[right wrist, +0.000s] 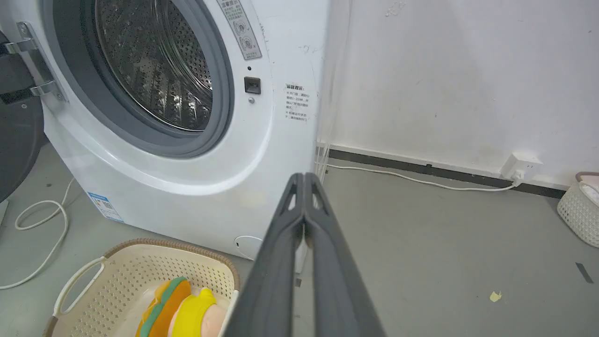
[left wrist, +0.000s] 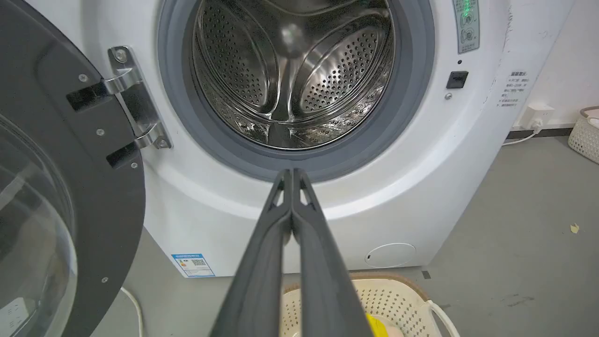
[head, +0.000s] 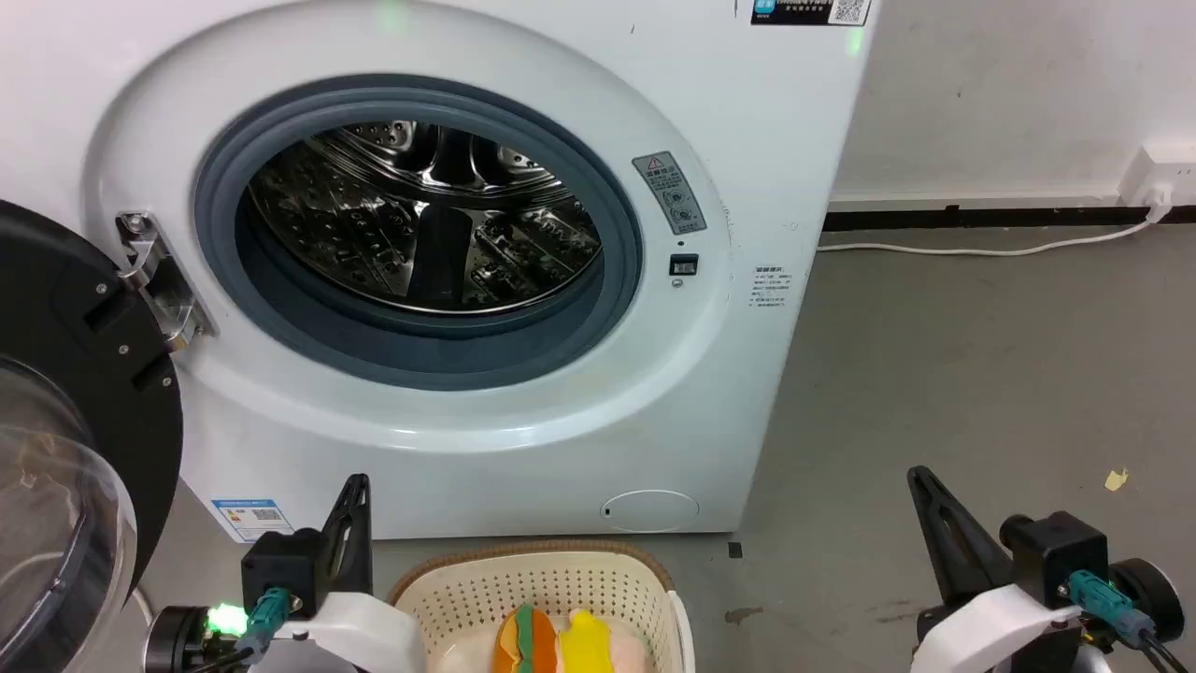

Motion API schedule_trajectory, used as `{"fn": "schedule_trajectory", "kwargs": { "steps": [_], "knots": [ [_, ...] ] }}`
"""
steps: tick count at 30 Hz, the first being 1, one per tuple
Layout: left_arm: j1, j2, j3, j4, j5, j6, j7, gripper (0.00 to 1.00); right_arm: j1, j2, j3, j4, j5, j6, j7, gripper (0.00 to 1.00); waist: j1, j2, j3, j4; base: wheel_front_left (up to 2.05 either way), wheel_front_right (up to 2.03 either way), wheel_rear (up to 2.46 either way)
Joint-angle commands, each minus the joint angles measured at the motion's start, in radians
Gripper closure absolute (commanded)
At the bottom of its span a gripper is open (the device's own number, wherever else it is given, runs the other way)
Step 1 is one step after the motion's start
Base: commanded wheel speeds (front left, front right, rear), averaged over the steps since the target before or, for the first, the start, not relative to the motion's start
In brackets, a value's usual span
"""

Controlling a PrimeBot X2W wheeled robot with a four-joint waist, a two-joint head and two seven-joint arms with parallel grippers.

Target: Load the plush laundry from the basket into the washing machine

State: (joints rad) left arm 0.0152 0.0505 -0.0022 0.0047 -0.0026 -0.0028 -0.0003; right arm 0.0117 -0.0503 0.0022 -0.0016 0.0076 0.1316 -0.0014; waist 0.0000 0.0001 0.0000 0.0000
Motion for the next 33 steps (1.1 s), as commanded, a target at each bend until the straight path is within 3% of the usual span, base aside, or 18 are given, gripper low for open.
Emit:
{"fn": "schedule_trajectory", "kwargs": {
  "steps": [1, 31, 32, 33],
  "knots": [
    [-0.015, 0.000, 0.002, -0.005, 0.003, 0.003, 0.000, 1.00, -0.012, 0.000, -0.002, 0.002, -0.008, -0.001, 0.001, 1.00, 0.0000, -0.0001, 0.000, 0.000, 0.00, 0.00, 0.00],
    [-0.015, 0.000, 0.002, -0.005, 0.003, 0.003, 0.000, 1.00, -0.012, 0.000, -0.002, 0.002, -0.008, -0.001, 0.001, 1.00, 0.0000, -0.0001, 0.000, 0.000, 0.00, 0.00, 0.00],
    [0.000, 0.000, 0.000, 0.000, 0.000, 0.000, 0.000, 0.00, 0.000, 0.000, 0.000, 0.000, 0.000, 0.000, 0.000, 0.00, 0.0000, -0.0001, 0.000, 0.000, 0.00, 0.00, 0.00],
    [0.000, 0.000, 0.000, 0.000, 0.000, 0.000, 0.000, 0.00, 0.000, 0.000, 0.001, 0.000, 0.001, 0.000, 0.000, 0.00, 0.0000, -0.0001, 0.000, 0.000, 0.00, 0.00, 0.00]
  ]
}}
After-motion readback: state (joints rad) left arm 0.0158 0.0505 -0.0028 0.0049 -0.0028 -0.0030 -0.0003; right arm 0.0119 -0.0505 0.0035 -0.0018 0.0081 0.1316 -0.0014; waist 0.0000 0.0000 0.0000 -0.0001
